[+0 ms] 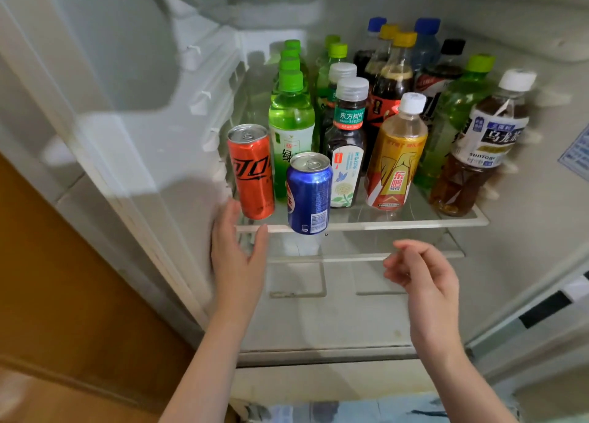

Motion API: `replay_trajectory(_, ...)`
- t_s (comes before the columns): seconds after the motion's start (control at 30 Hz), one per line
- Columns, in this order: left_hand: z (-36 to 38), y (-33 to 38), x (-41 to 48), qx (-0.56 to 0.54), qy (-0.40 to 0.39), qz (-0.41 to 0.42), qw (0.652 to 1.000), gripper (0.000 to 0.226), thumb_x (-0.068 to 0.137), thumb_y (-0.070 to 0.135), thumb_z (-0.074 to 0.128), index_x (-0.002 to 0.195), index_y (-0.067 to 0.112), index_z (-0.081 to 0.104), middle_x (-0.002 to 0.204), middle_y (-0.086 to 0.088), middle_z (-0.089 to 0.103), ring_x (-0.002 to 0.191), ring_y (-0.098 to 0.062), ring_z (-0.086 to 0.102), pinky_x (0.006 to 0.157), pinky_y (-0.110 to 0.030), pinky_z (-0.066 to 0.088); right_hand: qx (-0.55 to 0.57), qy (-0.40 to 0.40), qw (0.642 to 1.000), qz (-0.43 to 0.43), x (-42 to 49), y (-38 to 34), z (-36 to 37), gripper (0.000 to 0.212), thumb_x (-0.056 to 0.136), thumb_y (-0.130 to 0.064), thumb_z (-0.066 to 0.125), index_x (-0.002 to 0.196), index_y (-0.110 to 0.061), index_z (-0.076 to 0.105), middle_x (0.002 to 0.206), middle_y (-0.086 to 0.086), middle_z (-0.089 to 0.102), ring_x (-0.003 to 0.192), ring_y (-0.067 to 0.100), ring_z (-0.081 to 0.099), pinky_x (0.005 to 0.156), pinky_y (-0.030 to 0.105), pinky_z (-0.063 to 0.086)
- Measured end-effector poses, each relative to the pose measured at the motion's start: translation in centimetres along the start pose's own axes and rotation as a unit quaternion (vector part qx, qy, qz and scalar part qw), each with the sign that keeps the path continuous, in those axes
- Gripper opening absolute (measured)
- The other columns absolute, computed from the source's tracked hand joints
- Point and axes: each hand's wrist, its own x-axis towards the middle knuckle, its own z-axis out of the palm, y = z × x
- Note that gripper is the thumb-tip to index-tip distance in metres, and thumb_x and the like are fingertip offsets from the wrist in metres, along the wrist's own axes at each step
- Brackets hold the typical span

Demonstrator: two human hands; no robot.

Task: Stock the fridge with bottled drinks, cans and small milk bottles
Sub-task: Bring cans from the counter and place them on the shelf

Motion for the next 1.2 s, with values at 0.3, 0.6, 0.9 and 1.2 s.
replay_trajectory(0.3, -0.5, -2.1, -10.3, 0.007, -0.296, 0.011, 0.955, 0.010, 0.091, 0.025, 0.056, 0.099, 0.027, 0.062, 0.095, 0.018, 0.060, 0.090, -0.001, 0.058, 0.077, -0.011, 0.044, -0.147, 0.046, 0.983, 0.099, -8.0, 3.7, -4.9, 0.021, 0.094, -0.011, 0.049, 0.085, -0.019, 0.065, 0.068, -0.004, 0.066, 0.067, 0.011, 0.061, 0.066, 0.021, 0.052)
replay_trajectory(0.6, 3.7, -7.2, -26.4, 0.110, -0.724, -0.119, 0.670, 0.014, 0.092, 0.022, 0.059, 0.104, 0.027, 0.056, 0.101, 0.011, 0.061, 0.080, 0.005, 0.056, 0.065, -0.009, 0.044, -0.439, 0.081, 0.775, 0.447, -31.9, 10.5, -17.9, 0.024, 0.096, -0.034, 0.044, 0.109, -0.021, 0.060, 0.099, -0.001, 0.069, 0.094, 0.022, 0.062, 0.081, 0.031, 0.047)
replay_trajectory(0.9, 2.2, -6.8, -39.9, 0.282, -0.889, -0.019, 0.361, 0.020, 0.094, 0.028, 0.051, 0.109, 0.016, 0.057, 0.116, -0.005, 0.061, 0.108, -0.021, 0.057, 0.086, -0.025, 0.043, -0.248, 0.295, 0.639, 0.665, -55.9, 11.2, -19.7, 0.025, 0.093, -0.022, 0.044, 0.073, -0.015, 0.056, 0.083, 0.007, 0.067, 0.084, 0.028, 0.062, 0.070, 0.030, 0.045)
replay_trajectory(1.2, 2.0, -4.0, -50.9, 0.377, -0.874, 0.103, 0.287, 0.024, 0.090, 0.022, 0.052, 0.067, 0.020, 0.046, 0.071, 0.002, 0.054, 0.069, -0.016, 0.050, 0.065, -0.026, 0.036, -0.148, 0.343, 0.645, 0.666, -67.7, 8.0, -25.2, 0.021, 0.093, -0.022, 0.044, 0.074, -0.019, 0.050, 0.085, 0.003, 0.063, 0.079, 0.019, 0.055, 0.073, 0.027, 0.042)
